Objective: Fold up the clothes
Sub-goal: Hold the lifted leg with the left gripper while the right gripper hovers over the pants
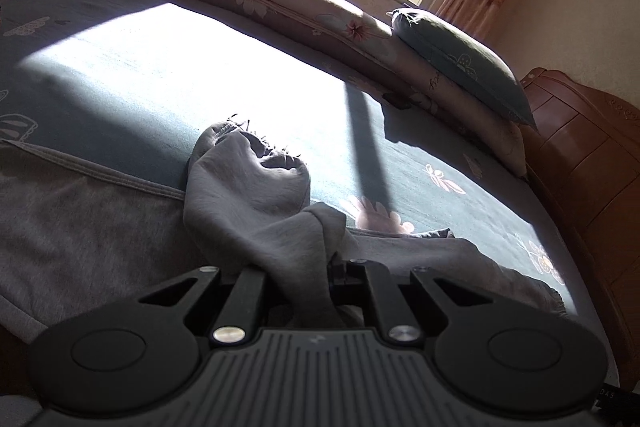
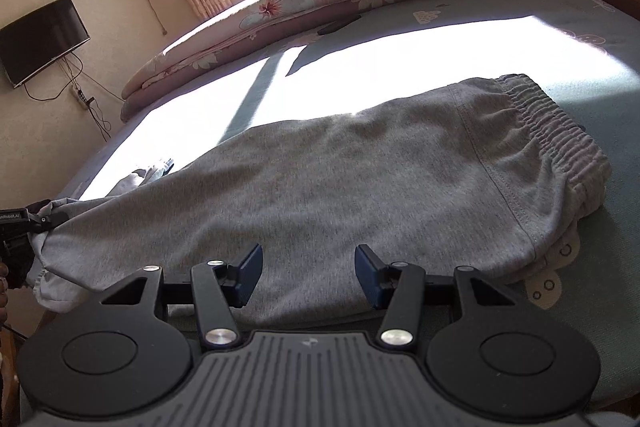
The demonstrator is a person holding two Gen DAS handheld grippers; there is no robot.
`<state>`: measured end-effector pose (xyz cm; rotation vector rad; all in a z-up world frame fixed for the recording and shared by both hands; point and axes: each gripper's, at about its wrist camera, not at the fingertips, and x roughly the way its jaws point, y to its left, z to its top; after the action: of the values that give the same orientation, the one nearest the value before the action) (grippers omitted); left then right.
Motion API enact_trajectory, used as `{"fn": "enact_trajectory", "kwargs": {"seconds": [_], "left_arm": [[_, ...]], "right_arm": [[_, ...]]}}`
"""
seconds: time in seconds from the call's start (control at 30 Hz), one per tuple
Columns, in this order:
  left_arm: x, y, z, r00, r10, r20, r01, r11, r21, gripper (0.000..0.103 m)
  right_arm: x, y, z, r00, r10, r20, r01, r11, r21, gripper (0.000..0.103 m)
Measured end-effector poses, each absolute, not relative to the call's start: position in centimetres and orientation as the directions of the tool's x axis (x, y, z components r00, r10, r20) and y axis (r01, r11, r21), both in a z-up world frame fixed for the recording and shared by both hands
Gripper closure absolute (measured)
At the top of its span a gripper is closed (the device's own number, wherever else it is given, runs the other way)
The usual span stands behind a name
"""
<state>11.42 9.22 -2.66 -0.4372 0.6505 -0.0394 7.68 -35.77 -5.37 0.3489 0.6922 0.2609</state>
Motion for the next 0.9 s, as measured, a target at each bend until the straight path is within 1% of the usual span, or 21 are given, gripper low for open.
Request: {"fn": "enact_trajectory", "kwargs": {"seconds": [0.1, 0.23, 0.33, 0.43, 0.5, 0.6, 0.67, 0.73, 0.77, 0.83, 0.87, 0.9], "left_arm": [[11.8, 9.2, -4.9, 0.76, -0.161, -0.63, -0.128, 0.913, -0.388, 0.096], [12.0, 9.1, -7.0, 0.742, -0.115, -0.66, -0.136, 0.939, -0.316, 0.092], [12.3, 8.7, -7.7, 0.729, -0.084, -0.679, -0.126, 0.959, -0.255, 0.09], [12.5, 9.4, -7.6, 0.738, -0.089, -0.669, -0.124, 0.956, -0.265, 0.087], [12.8, 9.9, -7.8, 0.736, -0.098, -0.67, -0.126, 0.952, -0.278, 0.086], [13.2, 10.4, -8.2, 0.728, -0.107, -0.678, -0.129, 0.949, -0.288, 0.085], [13.0, 10.3, -8.3, 0.729, -0.105, -0.677, -0.126, 0.951, -0.284, 0.085], [12.9, 10.3, -8.4, 0.73, -0.105, -0.675, -0.122, 0.952, -0.28, 0.085], [12.9, 10.3, -8.4, 0.73, -0.109, -0.675, -0.116, 0.953, -0.28, 0.085], [12.9, 10.5, -8.5, 0.721, -0.12, -0.682, -0.107, 0.954, -0.281, 0.082], [12.9, 10.6, -8.4, 0.716, -0.126, -0.687, -0.105, 0.953, -0.285, 0.078], [12.9, 10.8, -8.3, 0.708, -0.135, -0.693, -0.104, 0.951, -0.292, 0.074]], "right_arm": [[7.7, -34.4, -5.1, 0.737, 0.345, -0.581, -0.169, 0.927, 0.335, 0.047], [7.8, -31.7, -5.1, 0.719, 0.333, -0.61, -0.262, 0.943, 0.206, 0.047], [8.3, -29.6, -6.2, 0.69, 0.341, -0.639, -0.329, 0.933, 0.142, 0.047], [8.5, -28.1, -7.8, 0.681, 0.282, -0.676, -0.353, 0.935, 0.034, 0.047], [8.2, -27.9, -8.1, 0.681, 0.271, -0.68, -0.372, 0.928, -0.003, 0.046], [7.9, -28.4, -7.6, 0.684, 0.255, -0.683, -0.362, 0.932, -0.016, 0.046], [7.7, -29.1, -6.9, 0.7, 0.255, -0.667, -0.339, 0.941, 0.004, 0.046], [7.6, -30.4, -6.2, 0.725, 0.265, -0.635, -0.3, 0.952, 0.056, 0.043], [7.7, -31.0, -6.3, 0.733, 0.24, -0.636, -0.268, 0.962, 0.055, 0.04], [8.2, -31.5, -7.0, 0.722, 0.193, -0.664, -0.233, 0.972, 0.03, 0.038], [8.5, -31.7, -7.4, 0.713, 0.182, -0.677, -0.23, 0.973, 0.019, 0.037], [8.5, -31.8, -7.7, 0.714, 0.186, -0.675, -0.233, 0.972, 0.022, 0.033]]}}
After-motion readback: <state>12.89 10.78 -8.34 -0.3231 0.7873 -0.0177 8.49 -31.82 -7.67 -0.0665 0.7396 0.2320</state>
